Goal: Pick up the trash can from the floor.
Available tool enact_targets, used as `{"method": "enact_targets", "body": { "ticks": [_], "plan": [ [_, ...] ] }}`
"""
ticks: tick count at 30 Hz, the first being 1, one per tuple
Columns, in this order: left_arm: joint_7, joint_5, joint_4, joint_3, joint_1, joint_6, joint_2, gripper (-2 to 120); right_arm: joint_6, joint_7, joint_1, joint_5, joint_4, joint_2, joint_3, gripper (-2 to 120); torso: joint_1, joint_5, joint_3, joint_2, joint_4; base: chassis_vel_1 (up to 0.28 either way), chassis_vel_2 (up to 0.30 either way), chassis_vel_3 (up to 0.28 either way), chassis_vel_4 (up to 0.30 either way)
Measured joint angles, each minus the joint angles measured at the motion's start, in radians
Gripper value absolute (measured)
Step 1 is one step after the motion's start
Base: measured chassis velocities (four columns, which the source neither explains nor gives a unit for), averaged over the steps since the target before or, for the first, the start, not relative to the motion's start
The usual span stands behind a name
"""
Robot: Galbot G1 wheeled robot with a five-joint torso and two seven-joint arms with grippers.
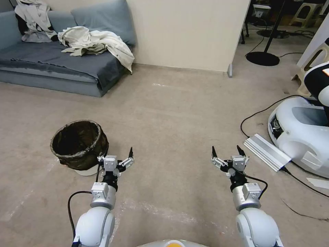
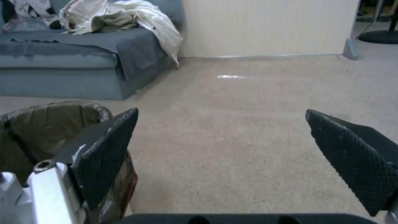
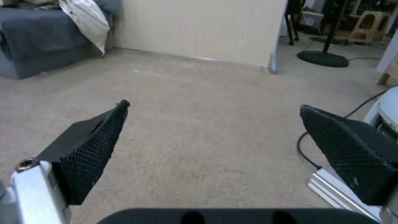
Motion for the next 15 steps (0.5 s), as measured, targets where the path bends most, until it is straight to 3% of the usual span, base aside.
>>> {"method": "enact_targets", "body": {
  "ticks": [12, 13, 15],
  "plan": [
    [0.000, 0.000, -0.001, 0.000, 0.000, 0.001, 0.000, 100, -0.005, 0.000, -0.002, 0.002, 0.003, -0.001, 0.001, 100, 0.000, 0.0001, 0.000, 0.000, 0.0001, 0.000, 0.000, 0.000, 0.000],
    [0.000, -0.006, -0.006, -0.001, 0.000, 0.007, -0.001, 100, -0.024, -0.002, -0.007, 0.010, 0.021, -0.006, 0.006, 100, 0.000, 0.0004, 0.000, 0.000, 0.0001, 0.000, 0.000, 0.000, 0.000],
    [0.010, -0.073, -0.067, -0.008, -0.002, 0.085, -0.024, 100, -0.117, -0.010, -0.032, 0.051, 0.114, -0.033, 0.036, 100, 0.000, -0.0002, 0.000, 0.000, 0.0000, 0.000, 0.000, 0.000, 0.000]
  ]
}}
